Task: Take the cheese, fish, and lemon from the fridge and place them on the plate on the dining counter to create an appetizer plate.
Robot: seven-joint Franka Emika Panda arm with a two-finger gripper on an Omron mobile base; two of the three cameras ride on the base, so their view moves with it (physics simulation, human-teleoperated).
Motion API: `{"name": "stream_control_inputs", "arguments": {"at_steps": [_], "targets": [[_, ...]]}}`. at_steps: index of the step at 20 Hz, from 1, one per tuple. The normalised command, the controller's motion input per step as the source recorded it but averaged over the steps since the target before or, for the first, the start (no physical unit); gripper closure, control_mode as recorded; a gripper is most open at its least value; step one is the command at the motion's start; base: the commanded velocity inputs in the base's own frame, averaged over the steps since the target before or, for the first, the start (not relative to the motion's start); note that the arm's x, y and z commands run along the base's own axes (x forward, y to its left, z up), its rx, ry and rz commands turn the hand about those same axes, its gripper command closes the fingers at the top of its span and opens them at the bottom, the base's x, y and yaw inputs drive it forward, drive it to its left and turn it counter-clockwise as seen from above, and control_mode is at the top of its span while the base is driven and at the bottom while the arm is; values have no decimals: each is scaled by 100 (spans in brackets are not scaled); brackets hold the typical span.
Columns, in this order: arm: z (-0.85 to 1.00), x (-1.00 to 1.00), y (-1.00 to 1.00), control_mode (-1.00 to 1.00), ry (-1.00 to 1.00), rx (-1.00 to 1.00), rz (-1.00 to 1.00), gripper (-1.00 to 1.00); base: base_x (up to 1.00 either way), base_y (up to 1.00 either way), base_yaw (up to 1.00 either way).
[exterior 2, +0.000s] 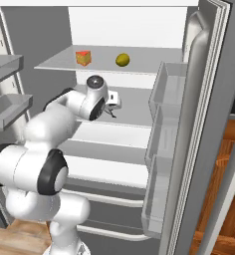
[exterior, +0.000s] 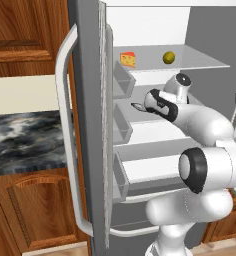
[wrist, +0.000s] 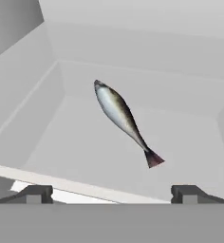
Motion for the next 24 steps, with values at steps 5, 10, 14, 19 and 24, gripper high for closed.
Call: {"name": "stream_control_inputs", "arguments": {"at_steps": [5, 10, 14, 19, 24], "targets": [[-17, 69, 0, -100, 0, 0, 5, -100, 0, 0, 0], [-26, 63, 0, -100, 1, 0, 4, -100, 0, 0, 0], [-30, 62, 0, -100, 1, 0, 4, -100, 0, 0, 0], [-26, 56, 0, -100, 2, 0, 3, -100, 0, 0, 0], [-26, 21, 0, -100, 2, 0, 2, -100, 0, 0, 0]]}}
